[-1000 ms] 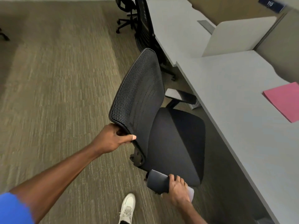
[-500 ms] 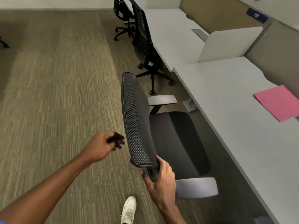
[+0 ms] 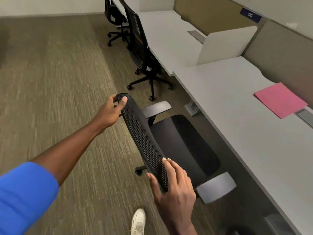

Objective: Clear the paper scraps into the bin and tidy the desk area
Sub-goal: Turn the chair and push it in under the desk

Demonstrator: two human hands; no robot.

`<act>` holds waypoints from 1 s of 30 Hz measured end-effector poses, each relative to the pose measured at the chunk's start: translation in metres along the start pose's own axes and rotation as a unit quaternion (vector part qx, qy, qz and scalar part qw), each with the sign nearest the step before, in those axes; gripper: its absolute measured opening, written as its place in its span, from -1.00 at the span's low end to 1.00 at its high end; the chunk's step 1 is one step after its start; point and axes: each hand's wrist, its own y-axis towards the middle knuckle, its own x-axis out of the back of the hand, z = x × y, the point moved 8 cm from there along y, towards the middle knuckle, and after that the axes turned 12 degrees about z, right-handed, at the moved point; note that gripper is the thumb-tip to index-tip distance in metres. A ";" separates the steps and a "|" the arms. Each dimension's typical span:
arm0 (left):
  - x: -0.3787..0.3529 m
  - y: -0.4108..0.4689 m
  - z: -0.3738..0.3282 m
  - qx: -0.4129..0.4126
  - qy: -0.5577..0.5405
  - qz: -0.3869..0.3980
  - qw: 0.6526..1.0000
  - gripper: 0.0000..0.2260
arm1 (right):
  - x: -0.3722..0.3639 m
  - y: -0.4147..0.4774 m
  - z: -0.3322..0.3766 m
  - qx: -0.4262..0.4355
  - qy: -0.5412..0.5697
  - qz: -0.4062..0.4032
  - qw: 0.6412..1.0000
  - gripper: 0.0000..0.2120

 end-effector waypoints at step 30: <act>-0.105 0.065 -0.025 -0.067 -0.029 0.038 0.997 -0.35 | 0.051 0.009 -0.086 -0.011 -0.076 -0.065 0.995 -0.56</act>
